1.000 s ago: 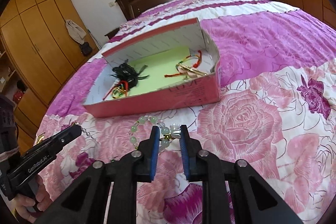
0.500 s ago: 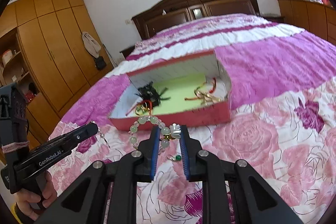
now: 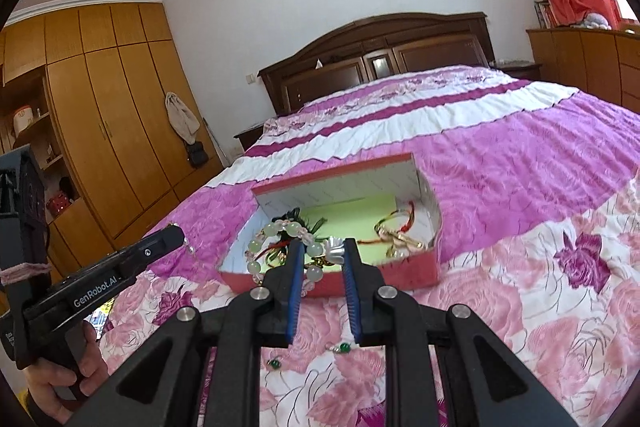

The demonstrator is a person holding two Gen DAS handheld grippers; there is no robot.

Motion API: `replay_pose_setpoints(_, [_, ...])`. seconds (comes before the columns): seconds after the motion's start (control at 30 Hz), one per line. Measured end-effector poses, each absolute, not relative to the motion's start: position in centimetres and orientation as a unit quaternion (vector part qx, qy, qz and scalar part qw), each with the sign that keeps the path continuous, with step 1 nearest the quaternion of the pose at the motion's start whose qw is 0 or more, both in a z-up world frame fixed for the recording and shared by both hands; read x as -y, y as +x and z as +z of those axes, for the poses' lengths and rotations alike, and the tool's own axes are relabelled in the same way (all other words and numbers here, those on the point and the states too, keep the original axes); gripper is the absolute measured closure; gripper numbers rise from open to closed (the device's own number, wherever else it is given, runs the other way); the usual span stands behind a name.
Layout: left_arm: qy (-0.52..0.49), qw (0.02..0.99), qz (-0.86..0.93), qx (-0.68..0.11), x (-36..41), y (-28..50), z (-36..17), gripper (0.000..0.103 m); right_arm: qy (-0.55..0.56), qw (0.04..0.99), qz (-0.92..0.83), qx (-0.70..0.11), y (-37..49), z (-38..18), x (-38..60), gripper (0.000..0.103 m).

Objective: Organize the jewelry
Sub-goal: 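Lift the gold pendant and jade bead bracelet and carry both over the pink box, then open left tool dropping the pendant in the box while right tool releases the bracelet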

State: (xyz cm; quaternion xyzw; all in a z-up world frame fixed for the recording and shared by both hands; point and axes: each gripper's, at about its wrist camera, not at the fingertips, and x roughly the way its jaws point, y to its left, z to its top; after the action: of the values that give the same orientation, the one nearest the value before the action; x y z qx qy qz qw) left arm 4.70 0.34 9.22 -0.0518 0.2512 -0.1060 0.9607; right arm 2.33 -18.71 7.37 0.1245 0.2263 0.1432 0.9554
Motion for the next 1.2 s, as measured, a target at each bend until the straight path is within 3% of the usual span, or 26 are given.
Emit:
replay_pose_setpoints(0.9, [-0.039,0.977,-0.064,-0.197,1.2,12.2,6.9,0.096,0.086,0.983,0.082,-0.141,10.1,7.4,19.5,0.082])
replay_pose_setpoints(1.2, [-0.039,0.973,-0.048,-0.222,1.3,14.8,3.7,0.096,0.076,0.980,0.067,-0.170,12.9,4.4,19.4,0.082])
